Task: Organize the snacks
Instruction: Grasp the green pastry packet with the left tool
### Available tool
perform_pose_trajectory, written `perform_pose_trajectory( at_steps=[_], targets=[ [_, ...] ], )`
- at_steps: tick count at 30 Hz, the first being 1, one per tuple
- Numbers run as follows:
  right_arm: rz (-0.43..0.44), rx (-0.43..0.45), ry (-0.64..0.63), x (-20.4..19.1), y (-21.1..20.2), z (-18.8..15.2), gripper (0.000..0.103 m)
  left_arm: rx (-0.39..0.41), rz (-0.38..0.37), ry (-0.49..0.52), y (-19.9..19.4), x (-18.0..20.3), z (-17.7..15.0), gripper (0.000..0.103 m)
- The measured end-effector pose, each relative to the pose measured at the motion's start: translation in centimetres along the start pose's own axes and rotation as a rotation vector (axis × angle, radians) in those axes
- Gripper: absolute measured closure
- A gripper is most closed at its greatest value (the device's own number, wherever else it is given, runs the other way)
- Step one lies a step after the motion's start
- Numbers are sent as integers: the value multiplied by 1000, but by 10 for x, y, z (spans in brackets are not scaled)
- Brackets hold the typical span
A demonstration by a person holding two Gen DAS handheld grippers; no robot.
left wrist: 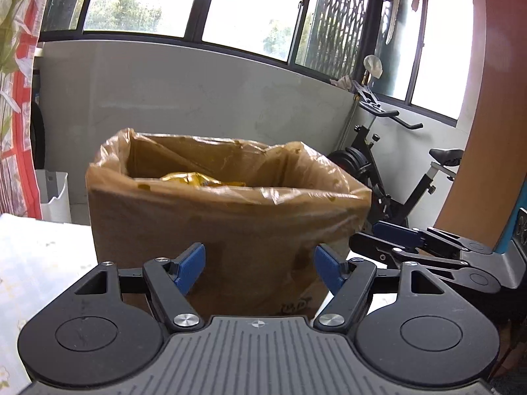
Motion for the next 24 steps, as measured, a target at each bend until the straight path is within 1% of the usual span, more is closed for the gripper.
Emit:
perform_pose_trajectory(
  at_steps=[1, 7, 11, 14, 17, 21, 24],
  targets=[
    [0, -15, 5, 3, 0, -8, 51, -12, -3, 0, 2, 3, -7, 27],
    [-24, -119, 35, 19, 3, -61, 51, -143, 2, 10, 33, 9, -51, 28],
    [-53, -186, -27, 19, 8, -103, 51, -255, 6, -84, 56, 1, -77, 29],
    [-70, -235, -51, 16, 15, -123, 51, -324, -2, -132, 68, 1, -98, 31],
    [-110, -278, -96, 14, 28, -128, 51, -351, 13, -141, 75, -2, -105, 32],
    [-107, -299, -130, 7, 45, -124, 51, -355, 41, -171, 77, -8, -109, 33],
    [-90, -362, -194, -3, 54, -135, 51, -354, 68, -193, 74, -18, -112, 33]
  ],
)
Point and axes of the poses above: each gripper's, at about its wrist camera, not at the fingertips, and y roughly the way its jaws point, x to its right, z to its top, the point moved 8 cm from there along y, roughly the way its jaws point, and after that the axes turned 9 degrees about -z, right-handed, at the moved point
